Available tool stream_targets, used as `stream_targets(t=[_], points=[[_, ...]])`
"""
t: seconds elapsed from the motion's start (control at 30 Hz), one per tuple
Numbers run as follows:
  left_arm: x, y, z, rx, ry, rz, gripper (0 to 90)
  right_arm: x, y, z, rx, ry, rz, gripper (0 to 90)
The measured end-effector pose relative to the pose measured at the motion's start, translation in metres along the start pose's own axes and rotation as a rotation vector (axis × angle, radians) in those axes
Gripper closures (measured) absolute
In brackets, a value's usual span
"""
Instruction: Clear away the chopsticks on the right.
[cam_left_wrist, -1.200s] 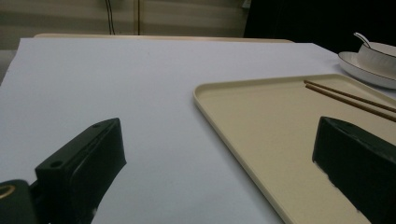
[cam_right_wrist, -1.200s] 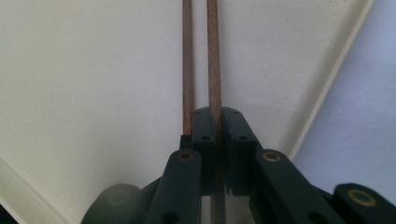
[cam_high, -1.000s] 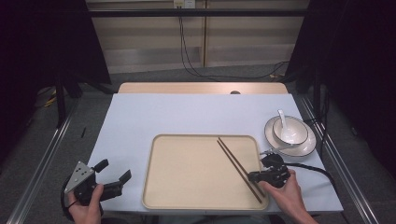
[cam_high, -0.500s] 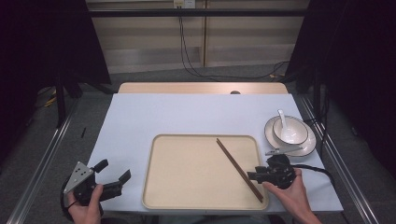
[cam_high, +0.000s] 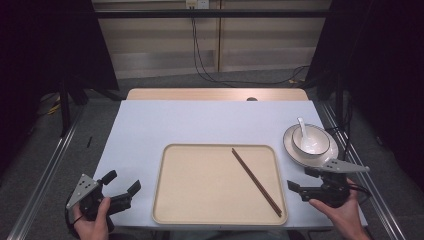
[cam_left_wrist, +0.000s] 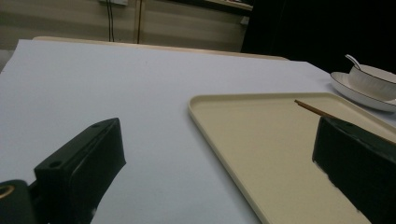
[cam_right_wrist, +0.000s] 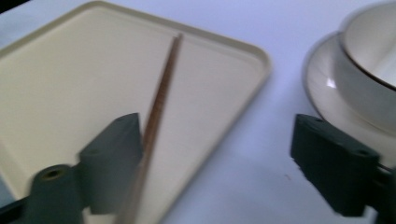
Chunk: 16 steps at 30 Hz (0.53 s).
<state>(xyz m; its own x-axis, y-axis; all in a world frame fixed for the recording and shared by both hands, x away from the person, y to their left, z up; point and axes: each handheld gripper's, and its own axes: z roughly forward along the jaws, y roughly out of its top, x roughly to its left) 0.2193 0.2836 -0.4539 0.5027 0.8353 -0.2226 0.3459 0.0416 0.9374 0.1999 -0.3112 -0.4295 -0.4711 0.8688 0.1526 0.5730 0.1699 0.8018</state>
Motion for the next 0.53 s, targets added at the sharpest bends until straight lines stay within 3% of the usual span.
stream_targets(t=[0.1,0.2,0.33,0.43,0.53], points=[[-0.001,0.001,0.000,0.001,0.002,0.002,2.2,-0.011,-0.010,-0.007,0.001,-0.015,0.028,11.0],[-0.001,0.001,-0.002,-0.003,-0.001,0.005,2.2,-0.016,-0.012,-0.018,-0.050,-0.025,0.036,10.9],[-0.001,0.001,-0.004,-0.007,-0.005,0.002,2.2,-0.024,-0.017,-0.029,-0.086,-0.026,0.074,2.6],[-0.001,0.001,-0.004,-0.006,-0.004,0.006,2.2,-0.026,-0.022,-0.032,-0.076,-0.043,0.020,1.6],[0.000,0.001,-0.004,-0.003,-0.002,0.009,2.2,-0.026,-0.023,-0.032,-0.090,-0.028,0.041,3.5]])
